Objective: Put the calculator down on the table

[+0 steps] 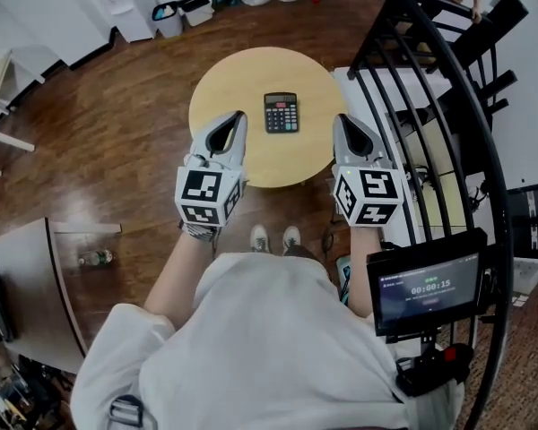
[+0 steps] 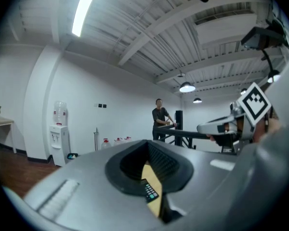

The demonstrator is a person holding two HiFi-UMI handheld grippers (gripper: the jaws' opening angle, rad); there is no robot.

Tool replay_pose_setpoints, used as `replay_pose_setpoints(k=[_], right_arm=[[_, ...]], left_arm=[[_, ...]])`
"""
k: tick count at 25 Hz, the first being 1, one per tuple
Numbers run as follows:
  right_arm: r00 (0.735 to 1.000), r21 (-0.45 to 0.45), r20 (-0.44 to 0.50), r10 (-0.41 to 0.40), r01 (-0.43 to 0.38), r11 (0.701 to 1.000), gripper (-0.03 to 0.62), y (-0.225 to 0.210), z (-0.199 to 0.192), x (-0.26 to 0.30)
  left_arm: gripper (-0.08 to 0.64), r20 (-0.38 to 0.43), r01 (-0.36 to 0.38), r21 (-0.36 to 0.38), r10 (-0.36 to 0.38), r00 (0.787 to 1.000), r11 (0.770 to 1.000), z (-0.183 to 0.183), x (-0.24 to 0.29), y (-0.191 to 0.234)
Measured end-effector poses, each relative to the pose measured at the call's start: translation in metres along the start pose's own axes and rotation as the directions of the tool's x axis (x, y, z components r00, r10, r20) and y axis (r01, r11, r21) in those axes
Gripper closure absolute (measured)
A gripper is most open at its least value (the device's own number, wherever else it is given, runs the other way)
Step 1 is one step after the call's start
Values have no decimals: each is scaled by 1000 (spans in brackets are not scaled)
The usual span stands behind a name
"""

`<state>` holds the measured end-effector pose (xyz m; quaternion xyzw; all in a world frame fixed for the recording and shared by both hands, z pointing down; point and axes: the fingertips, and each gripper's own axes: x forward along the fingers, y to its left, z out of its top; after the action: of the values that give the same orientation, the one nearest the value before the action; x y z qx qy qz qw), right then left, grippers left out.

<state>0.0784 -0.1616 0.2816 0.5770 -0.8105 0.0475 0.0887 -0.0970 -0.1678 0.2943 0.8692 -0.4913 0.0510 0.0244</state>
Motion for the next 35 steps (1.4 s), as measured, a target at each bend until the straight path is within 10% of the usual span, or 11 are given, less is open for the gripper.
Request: replay_pose_setpoints(k=[18, 27, 35], right_arm=[[1000, 18, 8, -1, 1, 1000, 588, -13, -12, -61], [998, 28, 55, 11, -13, 1000, 588, -10, -32, -215], [998, 5, 60, 33, -33, 999, 588, -1, -25, -210]], left_arm=[[554, 10, -17, -10, 17, 1000, 1000, -9, -36, -50], [554, 36, -29, 14, 29, 999, 999, -10, -138, -172], [554, 41, -40, -17, 41, 998, 999, -12, -135, -165]])
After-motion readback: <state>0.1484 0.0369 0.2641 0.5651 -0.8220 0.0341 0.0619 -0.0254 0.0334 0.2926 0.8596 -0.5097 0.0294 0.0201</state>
